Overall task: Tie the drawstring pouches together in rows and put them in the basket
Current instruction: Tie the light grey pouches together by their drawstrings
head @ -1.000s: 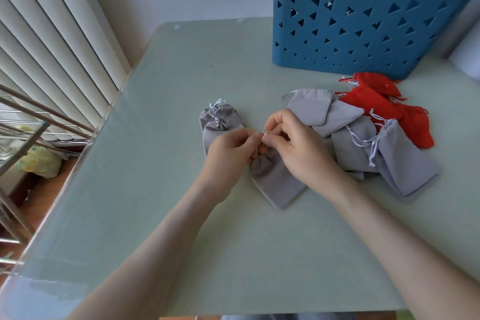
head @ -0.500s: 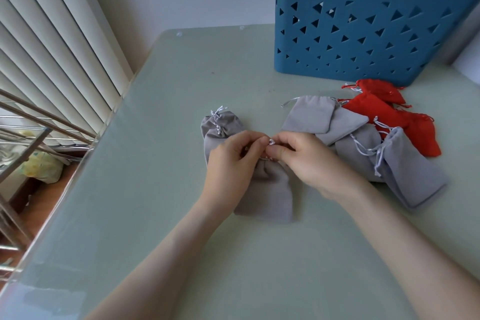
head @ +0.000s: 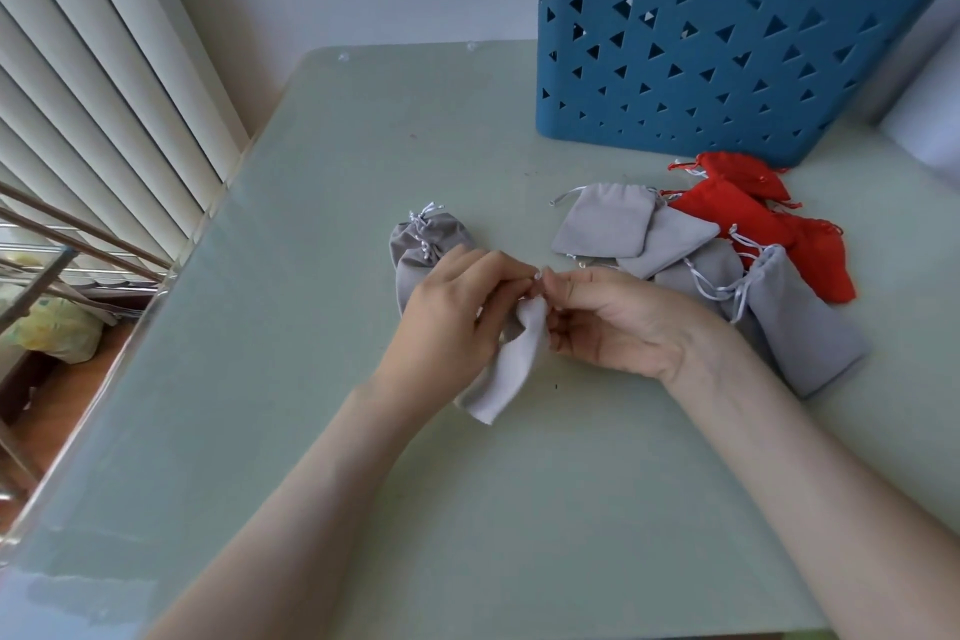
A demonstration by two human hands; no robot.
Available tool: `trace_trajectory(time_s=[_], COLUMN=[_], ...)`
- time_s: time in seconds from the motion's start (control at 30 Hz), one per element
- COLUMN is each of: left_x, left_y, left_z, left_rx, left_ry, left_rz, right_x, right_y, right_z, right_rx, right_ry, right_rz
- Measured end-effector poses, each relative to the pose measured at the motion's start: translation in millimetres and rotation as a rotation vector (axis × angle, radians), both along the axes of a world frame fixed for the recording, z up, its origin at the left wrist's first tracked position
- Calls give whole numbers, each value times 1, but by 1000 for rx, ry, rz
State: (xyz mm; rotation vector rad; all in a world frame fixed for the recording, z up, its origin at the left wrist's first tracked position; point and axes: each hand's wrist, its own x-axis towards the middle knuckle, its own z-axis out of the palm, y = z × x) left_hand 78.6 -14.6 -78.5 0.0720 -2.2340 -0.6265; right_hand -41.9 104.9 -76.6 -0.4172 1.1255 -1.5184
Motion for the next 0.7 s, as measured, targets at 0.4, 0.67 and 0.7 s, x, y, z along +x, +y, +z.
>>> trace_trajectory(time_s=[0.4, 0.67, 0.7], left_x=[1, -2, -1], left_y=[5, 0, -2], left_z=[7, 1, 1], left_rx=[499, 431, 419], left_ry=[-276, -452, -457], left_rz=[28, 71, 62], right_x=[10, 19, 19], right_y=[1, -4, -4], right_z=[11, 5, 4], right_rx=[201, 237, 238], right_ry=[1040, 1464, 1483], right_rz=[-91, -120, -124])
